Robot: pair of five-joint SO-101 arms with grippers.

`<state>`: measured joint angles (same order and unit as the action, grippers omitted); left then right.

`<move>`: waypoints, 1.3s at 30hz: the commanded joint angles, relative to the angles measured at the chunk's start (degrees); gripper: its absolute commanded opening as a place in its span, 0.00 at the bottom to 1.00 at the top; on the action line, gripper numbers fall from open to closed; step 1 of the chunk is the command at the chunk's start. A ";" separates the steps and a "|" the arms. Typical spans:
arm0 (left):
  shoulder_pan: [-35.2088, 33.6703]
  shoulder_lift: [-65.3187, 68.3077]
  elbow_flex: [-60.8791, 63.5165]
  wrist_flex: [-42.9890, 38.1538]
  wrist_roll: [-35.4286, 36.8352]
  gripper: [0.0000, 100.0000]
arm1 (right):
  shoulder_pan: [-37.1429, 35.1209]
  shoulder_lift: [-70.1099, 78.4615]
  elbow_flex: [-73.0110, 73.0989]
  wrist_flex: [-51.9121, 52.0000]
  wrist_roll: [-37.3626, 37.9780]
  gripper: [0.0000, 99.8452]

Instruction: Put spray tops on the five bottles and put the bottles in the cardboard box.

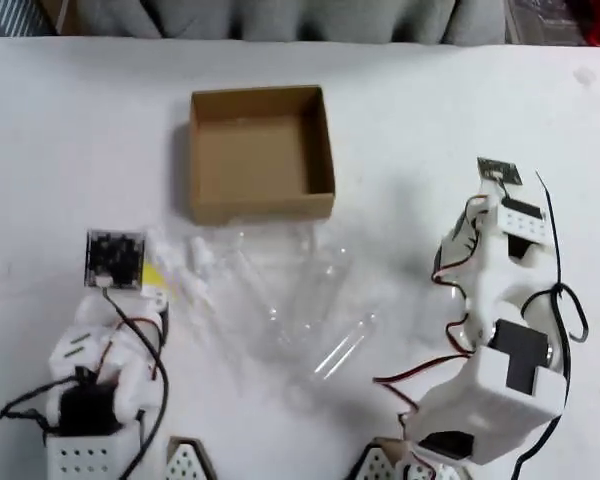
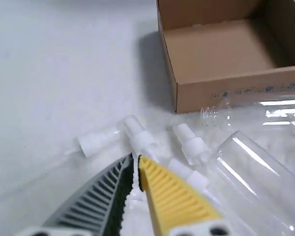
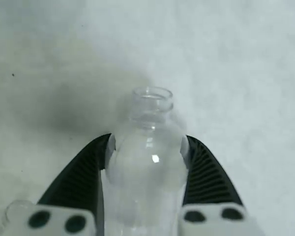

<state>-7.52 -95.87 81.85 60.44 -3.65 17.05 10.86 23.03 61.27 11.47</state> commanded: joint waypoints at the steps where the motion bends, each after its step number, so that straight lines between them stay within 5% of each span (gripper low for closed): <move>1: -0.57 15.96 -11.52 -4.13 1.23 0.02 | -0.48 0.75 -0.97 -1.10 0.35 0.02; 8: -0.57 37.93 -21.01 -7.30 11.69 0.03 | -0.48 0.75 -0.97 -1.10 0.35 0.02; 15: -0.57 55.25 -26.11 -8.70 18.11 0.21 | -0.48 0.84 -0.97 -1.19 0.44 0.02; 22: -1.89 69.41 -29.80 -16.62 18.29 0.16 | -0.48 0.84 -0.88 -1.71 1.93 0.02; 39: -5.76 91.82 -44.40 -16.62 18.55 0.17 | -0.75 0.84 -0.79 -1.80 2.64 0.02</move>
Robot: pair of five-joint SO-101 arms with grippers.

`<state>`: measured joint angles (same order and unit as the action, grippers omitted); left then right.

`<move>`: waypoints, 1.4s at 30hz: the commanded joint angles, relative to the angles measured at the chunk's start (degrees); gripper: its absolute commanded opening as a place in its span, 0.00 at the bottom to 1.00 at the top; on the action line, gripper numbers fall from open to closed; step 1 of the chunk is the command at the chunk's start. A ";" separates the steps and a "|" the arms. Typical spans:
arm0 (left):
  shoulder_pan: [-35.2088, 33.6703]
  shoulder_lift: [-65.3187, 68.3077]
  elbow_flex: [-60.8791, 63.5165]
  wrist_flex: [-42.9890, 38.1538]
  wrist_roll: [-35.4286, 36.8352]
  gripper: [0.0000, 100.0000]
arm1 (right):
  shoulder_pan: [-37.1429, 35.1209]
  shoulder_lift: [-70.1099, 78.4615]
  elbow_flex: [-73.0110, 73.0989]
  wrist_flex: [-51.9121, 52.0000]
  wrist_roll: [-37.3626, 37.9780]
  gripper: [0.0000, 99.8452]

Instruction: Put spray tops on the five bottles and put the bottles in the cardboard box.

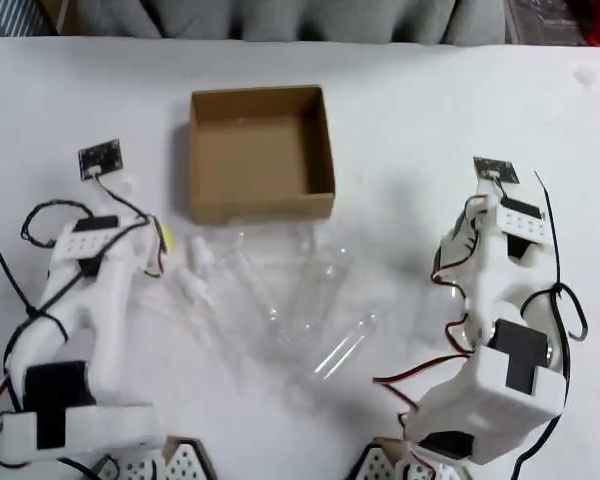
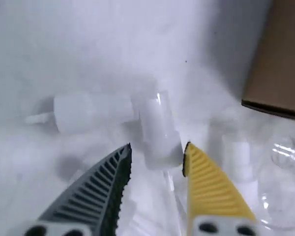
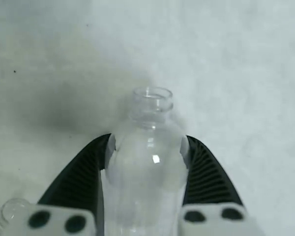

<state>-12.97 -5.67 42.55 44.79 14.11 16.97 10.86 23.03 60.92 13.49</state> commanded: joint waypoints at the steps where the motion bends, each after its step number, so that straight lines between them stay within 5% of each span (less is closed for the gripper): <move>1: -0.31 2.24 -5.54 -0.97 0.79 0.17 | -0.66 0.84 -0.79 -1.45 0.62 0.02; 14: 2.77 5.41 -6.07 -1.05 0.53 0.16 | -0.66 0.84 -0.70 -1.36 0.44 0.02; 19: 2.77 5.41 -6.07 -1.41 0.44 0.01 | -0.48 0.84 -0.70 -1.27 0.53 0.02; 29: 2.77 5.23 -5.80 -0.97 0.35 0.02 | -0.57 0.84 -0.53 -1.27 0.70 0.02; 36: 5.14 5.05 -5.71 -0.88 -9.93 0.02 | -0.75 -2.42 -3.78 -0.04 0.79 0.02; 42: 5.14 5.05 -5.89 0.70 -10.20 0.02 | 1.63 -11.47 -8.70 5.93 0.79 0.02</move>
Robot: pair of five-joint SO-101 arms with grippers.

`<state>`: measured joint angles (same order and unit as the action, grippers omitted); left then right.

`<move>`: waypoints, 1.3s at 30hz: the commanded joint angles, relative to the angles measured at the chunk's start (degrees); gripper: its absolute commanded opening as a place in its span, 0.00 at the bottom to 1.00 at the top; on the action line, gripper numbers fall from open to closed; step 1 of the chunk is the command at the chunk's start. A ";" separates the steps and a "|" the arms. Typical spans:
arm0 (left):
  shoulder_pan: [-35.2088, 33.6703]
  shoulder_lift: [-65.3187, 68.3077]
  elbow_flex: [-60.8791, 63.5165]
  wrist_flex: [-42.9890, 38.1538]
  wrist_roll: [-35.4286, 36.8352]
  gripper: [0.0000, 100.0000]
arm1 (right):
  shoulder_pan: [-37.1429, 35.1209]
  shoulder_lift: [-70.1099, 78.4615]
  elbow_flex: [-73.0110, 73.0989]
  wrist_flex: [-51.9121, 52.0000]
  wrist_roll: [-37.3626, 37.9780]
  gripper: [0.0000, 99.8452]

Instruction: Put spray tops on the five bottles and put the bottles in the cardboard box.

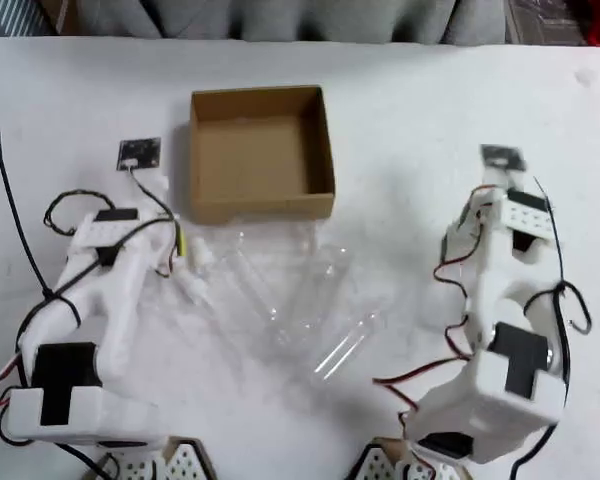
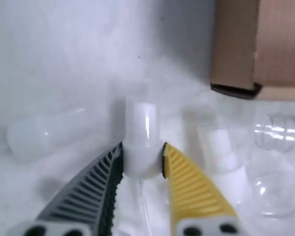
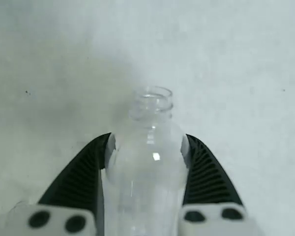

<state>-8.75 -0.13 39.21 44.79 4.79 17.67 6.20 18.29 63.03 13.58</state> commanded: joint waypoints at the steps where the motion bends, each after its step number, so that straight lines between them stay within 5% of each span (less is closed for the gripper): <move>1: 0.84 -0.57 -2.55 0.70 -0.88 0.02 | 0.75 -8.92 -4.04 5.49 0.70 0.02; 11: 0.66 -0.57 -2.46 1.76 -0.88 0.02 | -7.78 -31.60 -1.49 11.30 -7.74 0.02; 22: 0.66 -0.57 -2.64 3.60 -1.14 0.02 | -34.07 -42.24 18.20 -22.46 -8.00 0.02; 33: 0.57 -0.57 -2.81 3.60 -1.23 0.02 | -39.16 -57.01 35.08 -30.11 -8.09 0.02; 39: -0.75 -0.66 -2.90 3.78 -1.23 0.02 | -46.20 -59.21 48.26 -52.70 -16.53 0.02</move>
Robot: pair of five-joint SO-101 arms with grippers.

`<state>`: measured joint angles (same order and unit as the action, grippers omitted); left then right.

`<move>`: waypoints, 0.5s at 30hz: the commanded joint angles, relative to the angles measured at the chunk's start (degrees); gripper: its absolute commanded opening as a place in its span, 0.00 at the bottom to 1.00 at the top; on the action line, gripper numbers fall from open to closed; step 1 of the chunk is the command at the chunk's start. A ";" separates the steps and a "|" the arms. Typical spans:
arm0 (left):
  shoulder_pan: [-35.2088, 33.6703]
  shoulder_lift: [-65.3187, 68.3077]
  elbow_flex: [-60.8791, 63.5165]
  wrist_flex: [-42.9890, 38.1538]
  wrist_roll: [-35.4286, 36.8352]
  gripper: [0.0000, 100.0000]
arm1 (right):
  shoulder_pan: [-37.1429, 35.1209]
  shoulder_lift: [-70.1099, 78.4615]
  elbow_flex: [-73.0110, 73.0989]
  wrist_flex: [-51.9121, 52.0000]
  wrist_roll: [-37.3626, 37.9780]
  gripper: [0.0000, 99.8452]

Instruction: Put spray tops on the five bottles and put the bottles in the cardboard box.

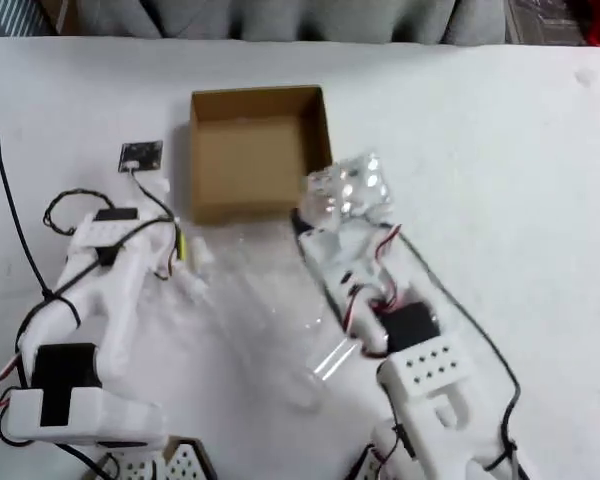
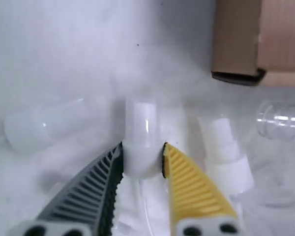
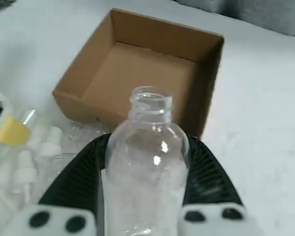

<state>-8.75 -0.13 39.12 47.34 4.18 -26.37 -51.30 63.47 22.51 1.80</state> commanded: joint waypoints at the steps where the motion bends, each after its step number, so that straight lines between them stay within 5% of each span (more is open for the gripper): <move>1: -1.19 -0.66 -2.81 1.14 -0.53 0.02 | -2.68 -1.54 4.84 -16.84 -6.68 0.02; 15: -6.64 -10.42 -2.37 1.41 -0.26 0.02 | -10.51 2.77 18.99 -47.78 -13.71 0.02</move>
<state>-12.44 -3.21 39.21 47.96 4.18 -34.64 -49.27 81.93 -20.04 -11.12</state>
